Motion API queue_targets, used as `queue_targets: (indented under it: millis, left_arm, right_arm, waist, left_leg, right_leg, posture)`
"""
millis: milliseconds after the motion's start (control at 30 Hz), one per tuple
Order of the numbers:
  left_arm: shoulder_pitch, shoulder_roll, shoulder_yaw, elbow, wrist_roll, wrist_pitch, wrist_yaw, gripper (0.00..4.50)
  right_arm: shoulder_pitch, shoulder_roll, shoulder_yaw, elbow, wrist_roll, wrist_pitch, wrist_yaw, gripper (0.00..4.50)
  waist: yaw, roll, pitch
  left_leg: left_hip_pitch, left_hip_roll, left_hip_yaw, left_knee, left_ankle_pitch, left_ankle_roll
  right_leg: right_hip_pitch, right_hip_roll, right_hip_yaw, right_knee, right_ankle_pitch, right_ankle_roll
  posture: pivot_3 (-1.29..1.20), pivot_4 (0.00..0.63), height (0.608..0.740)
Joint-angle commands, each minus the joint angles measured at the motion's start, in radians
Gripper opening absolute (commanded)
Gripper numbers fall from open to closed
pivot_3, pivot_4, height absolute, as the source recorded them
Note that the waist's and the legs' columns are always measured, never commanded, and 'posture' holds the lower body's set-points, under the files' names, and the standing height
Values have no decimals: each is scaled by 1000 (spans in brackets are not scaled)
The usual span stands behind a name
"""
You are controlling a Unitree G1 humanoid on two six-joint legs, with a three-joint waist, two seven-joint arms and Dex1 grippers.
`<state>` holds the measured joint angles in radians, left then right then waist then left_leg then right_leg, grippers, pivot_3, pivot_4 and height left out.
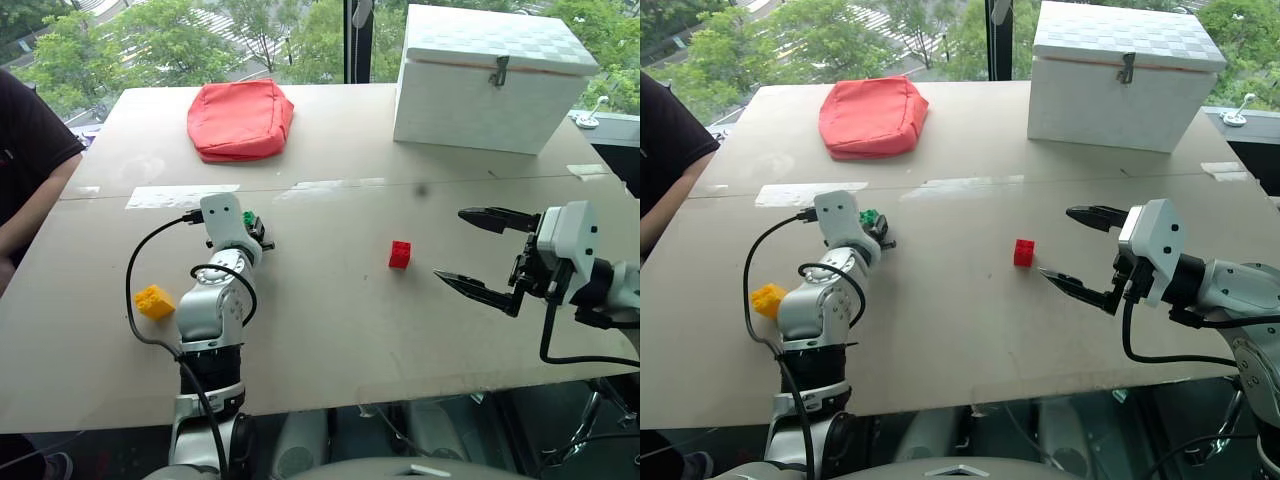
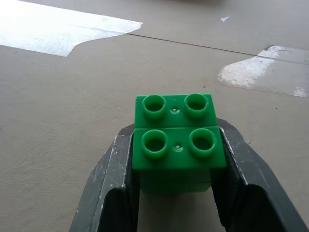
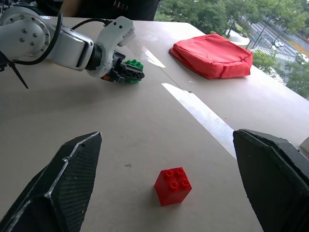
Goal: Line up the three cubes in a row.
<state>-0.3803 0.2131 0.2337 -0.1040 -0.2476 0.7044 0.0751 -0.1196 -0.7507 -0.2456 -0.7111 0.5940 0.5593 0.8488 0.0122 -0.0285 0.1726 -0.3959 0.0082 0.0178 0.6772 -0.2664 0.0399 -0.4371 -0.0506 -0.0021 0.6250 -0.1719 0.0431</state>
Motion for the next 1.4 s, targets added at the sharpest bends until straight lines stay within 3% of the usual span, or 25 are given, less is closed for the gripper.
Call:
queue_targets:
  millis: [33, 133, 200, 333, 600, 1233, 1300, 1400]
  left_arm:
    - [-17, 78, 9, 6, -93, -143, -269, 1333]
    - [-32, 274, -85, 50, -251, -113, -807, 1333]
    - [-61, 409, -209, 113, -233, -200, -1136, 1333]
    - [-216, 471, -385, 378, -88, -440, -1432, 1333]
    - [-453, 381, -495, 759, 76, -756, -1599, 1333]
    - [-568, 250, -470, 1019, 177, -862, -1567, 1333]
    - [-571, 245, -468, 1030, 183, -866, -1573, 2390]
    - [-568, 242, -461, 1038, 189, -873, -1567, 3534]
  right_arm:
    - [19, -13, -21, -40, 10, -23, -15, 4500]
    - [58, 0, -29, -46, -31, -66, -33, 4500]
    - [91, 11, -42, -40, -34, -96, -30, 4500]
    - [162, -16, -88, -40, 15, -90, 16, 4500]
    - [334, -84, -200, -76, 62, -63, 76, 4500]
    - [441, -75, -269, -114, 74, -83, 68, 4500]
    - [442, -76, -269, -117, 79, -80, 67, 4500]
    - [454, -84, -271, -121, 90, -66, 72, 4500]
  waist:
    - [2, 0, 0]
    - [2, 0, 0]
    - [2, 0, 0]
    - [9, 1, -1]
    - [0, 0, 0]
    - [2, 0, 0]
    - [2, 0, 0]
    - [2, 0, 0]
  left_leg:
    - [0, 0, 0, 0, 0, 0]
    - [-2, 0, 2, 1, 0, 0]
    - [-2, 1, 3, 1, 0, 0]
    - [-2, -1, 4, 2, 0, 0]
    - [-3, 0, 3, 6, -2, 3]
    - [-3, 1, 2, 8, -2, 4]
    - [-3, 1, 2, 8, -2, 4]
    - [-3, 1, 1, 8, -2, 4]
  right_leg:
    - [0, 0, -1, 0, 0, 0]
    - [0, 0, -3, 0, -2, -4]
    - [0, 0, -3, 0, -3, -4]
    - [0, 0, -1, -1, -3, -4]
    - [2, 0, -1, -2, -3, -2]
    - [2, 1, 0, -1, -5, 1]
    - [2, 1, 0, -1, -5, 1]
    - [2, 1, 0, -1, -5, 1]
  posture:
    - [0, 150, 740]
    - [0, 150, 740]
    - [0, 150, 740]
    - [0, 150, 740]
    - [0, 150, 740]
    - [0, 150, 740]
    - [0, 150, 740]
    - [0, 150, 740]
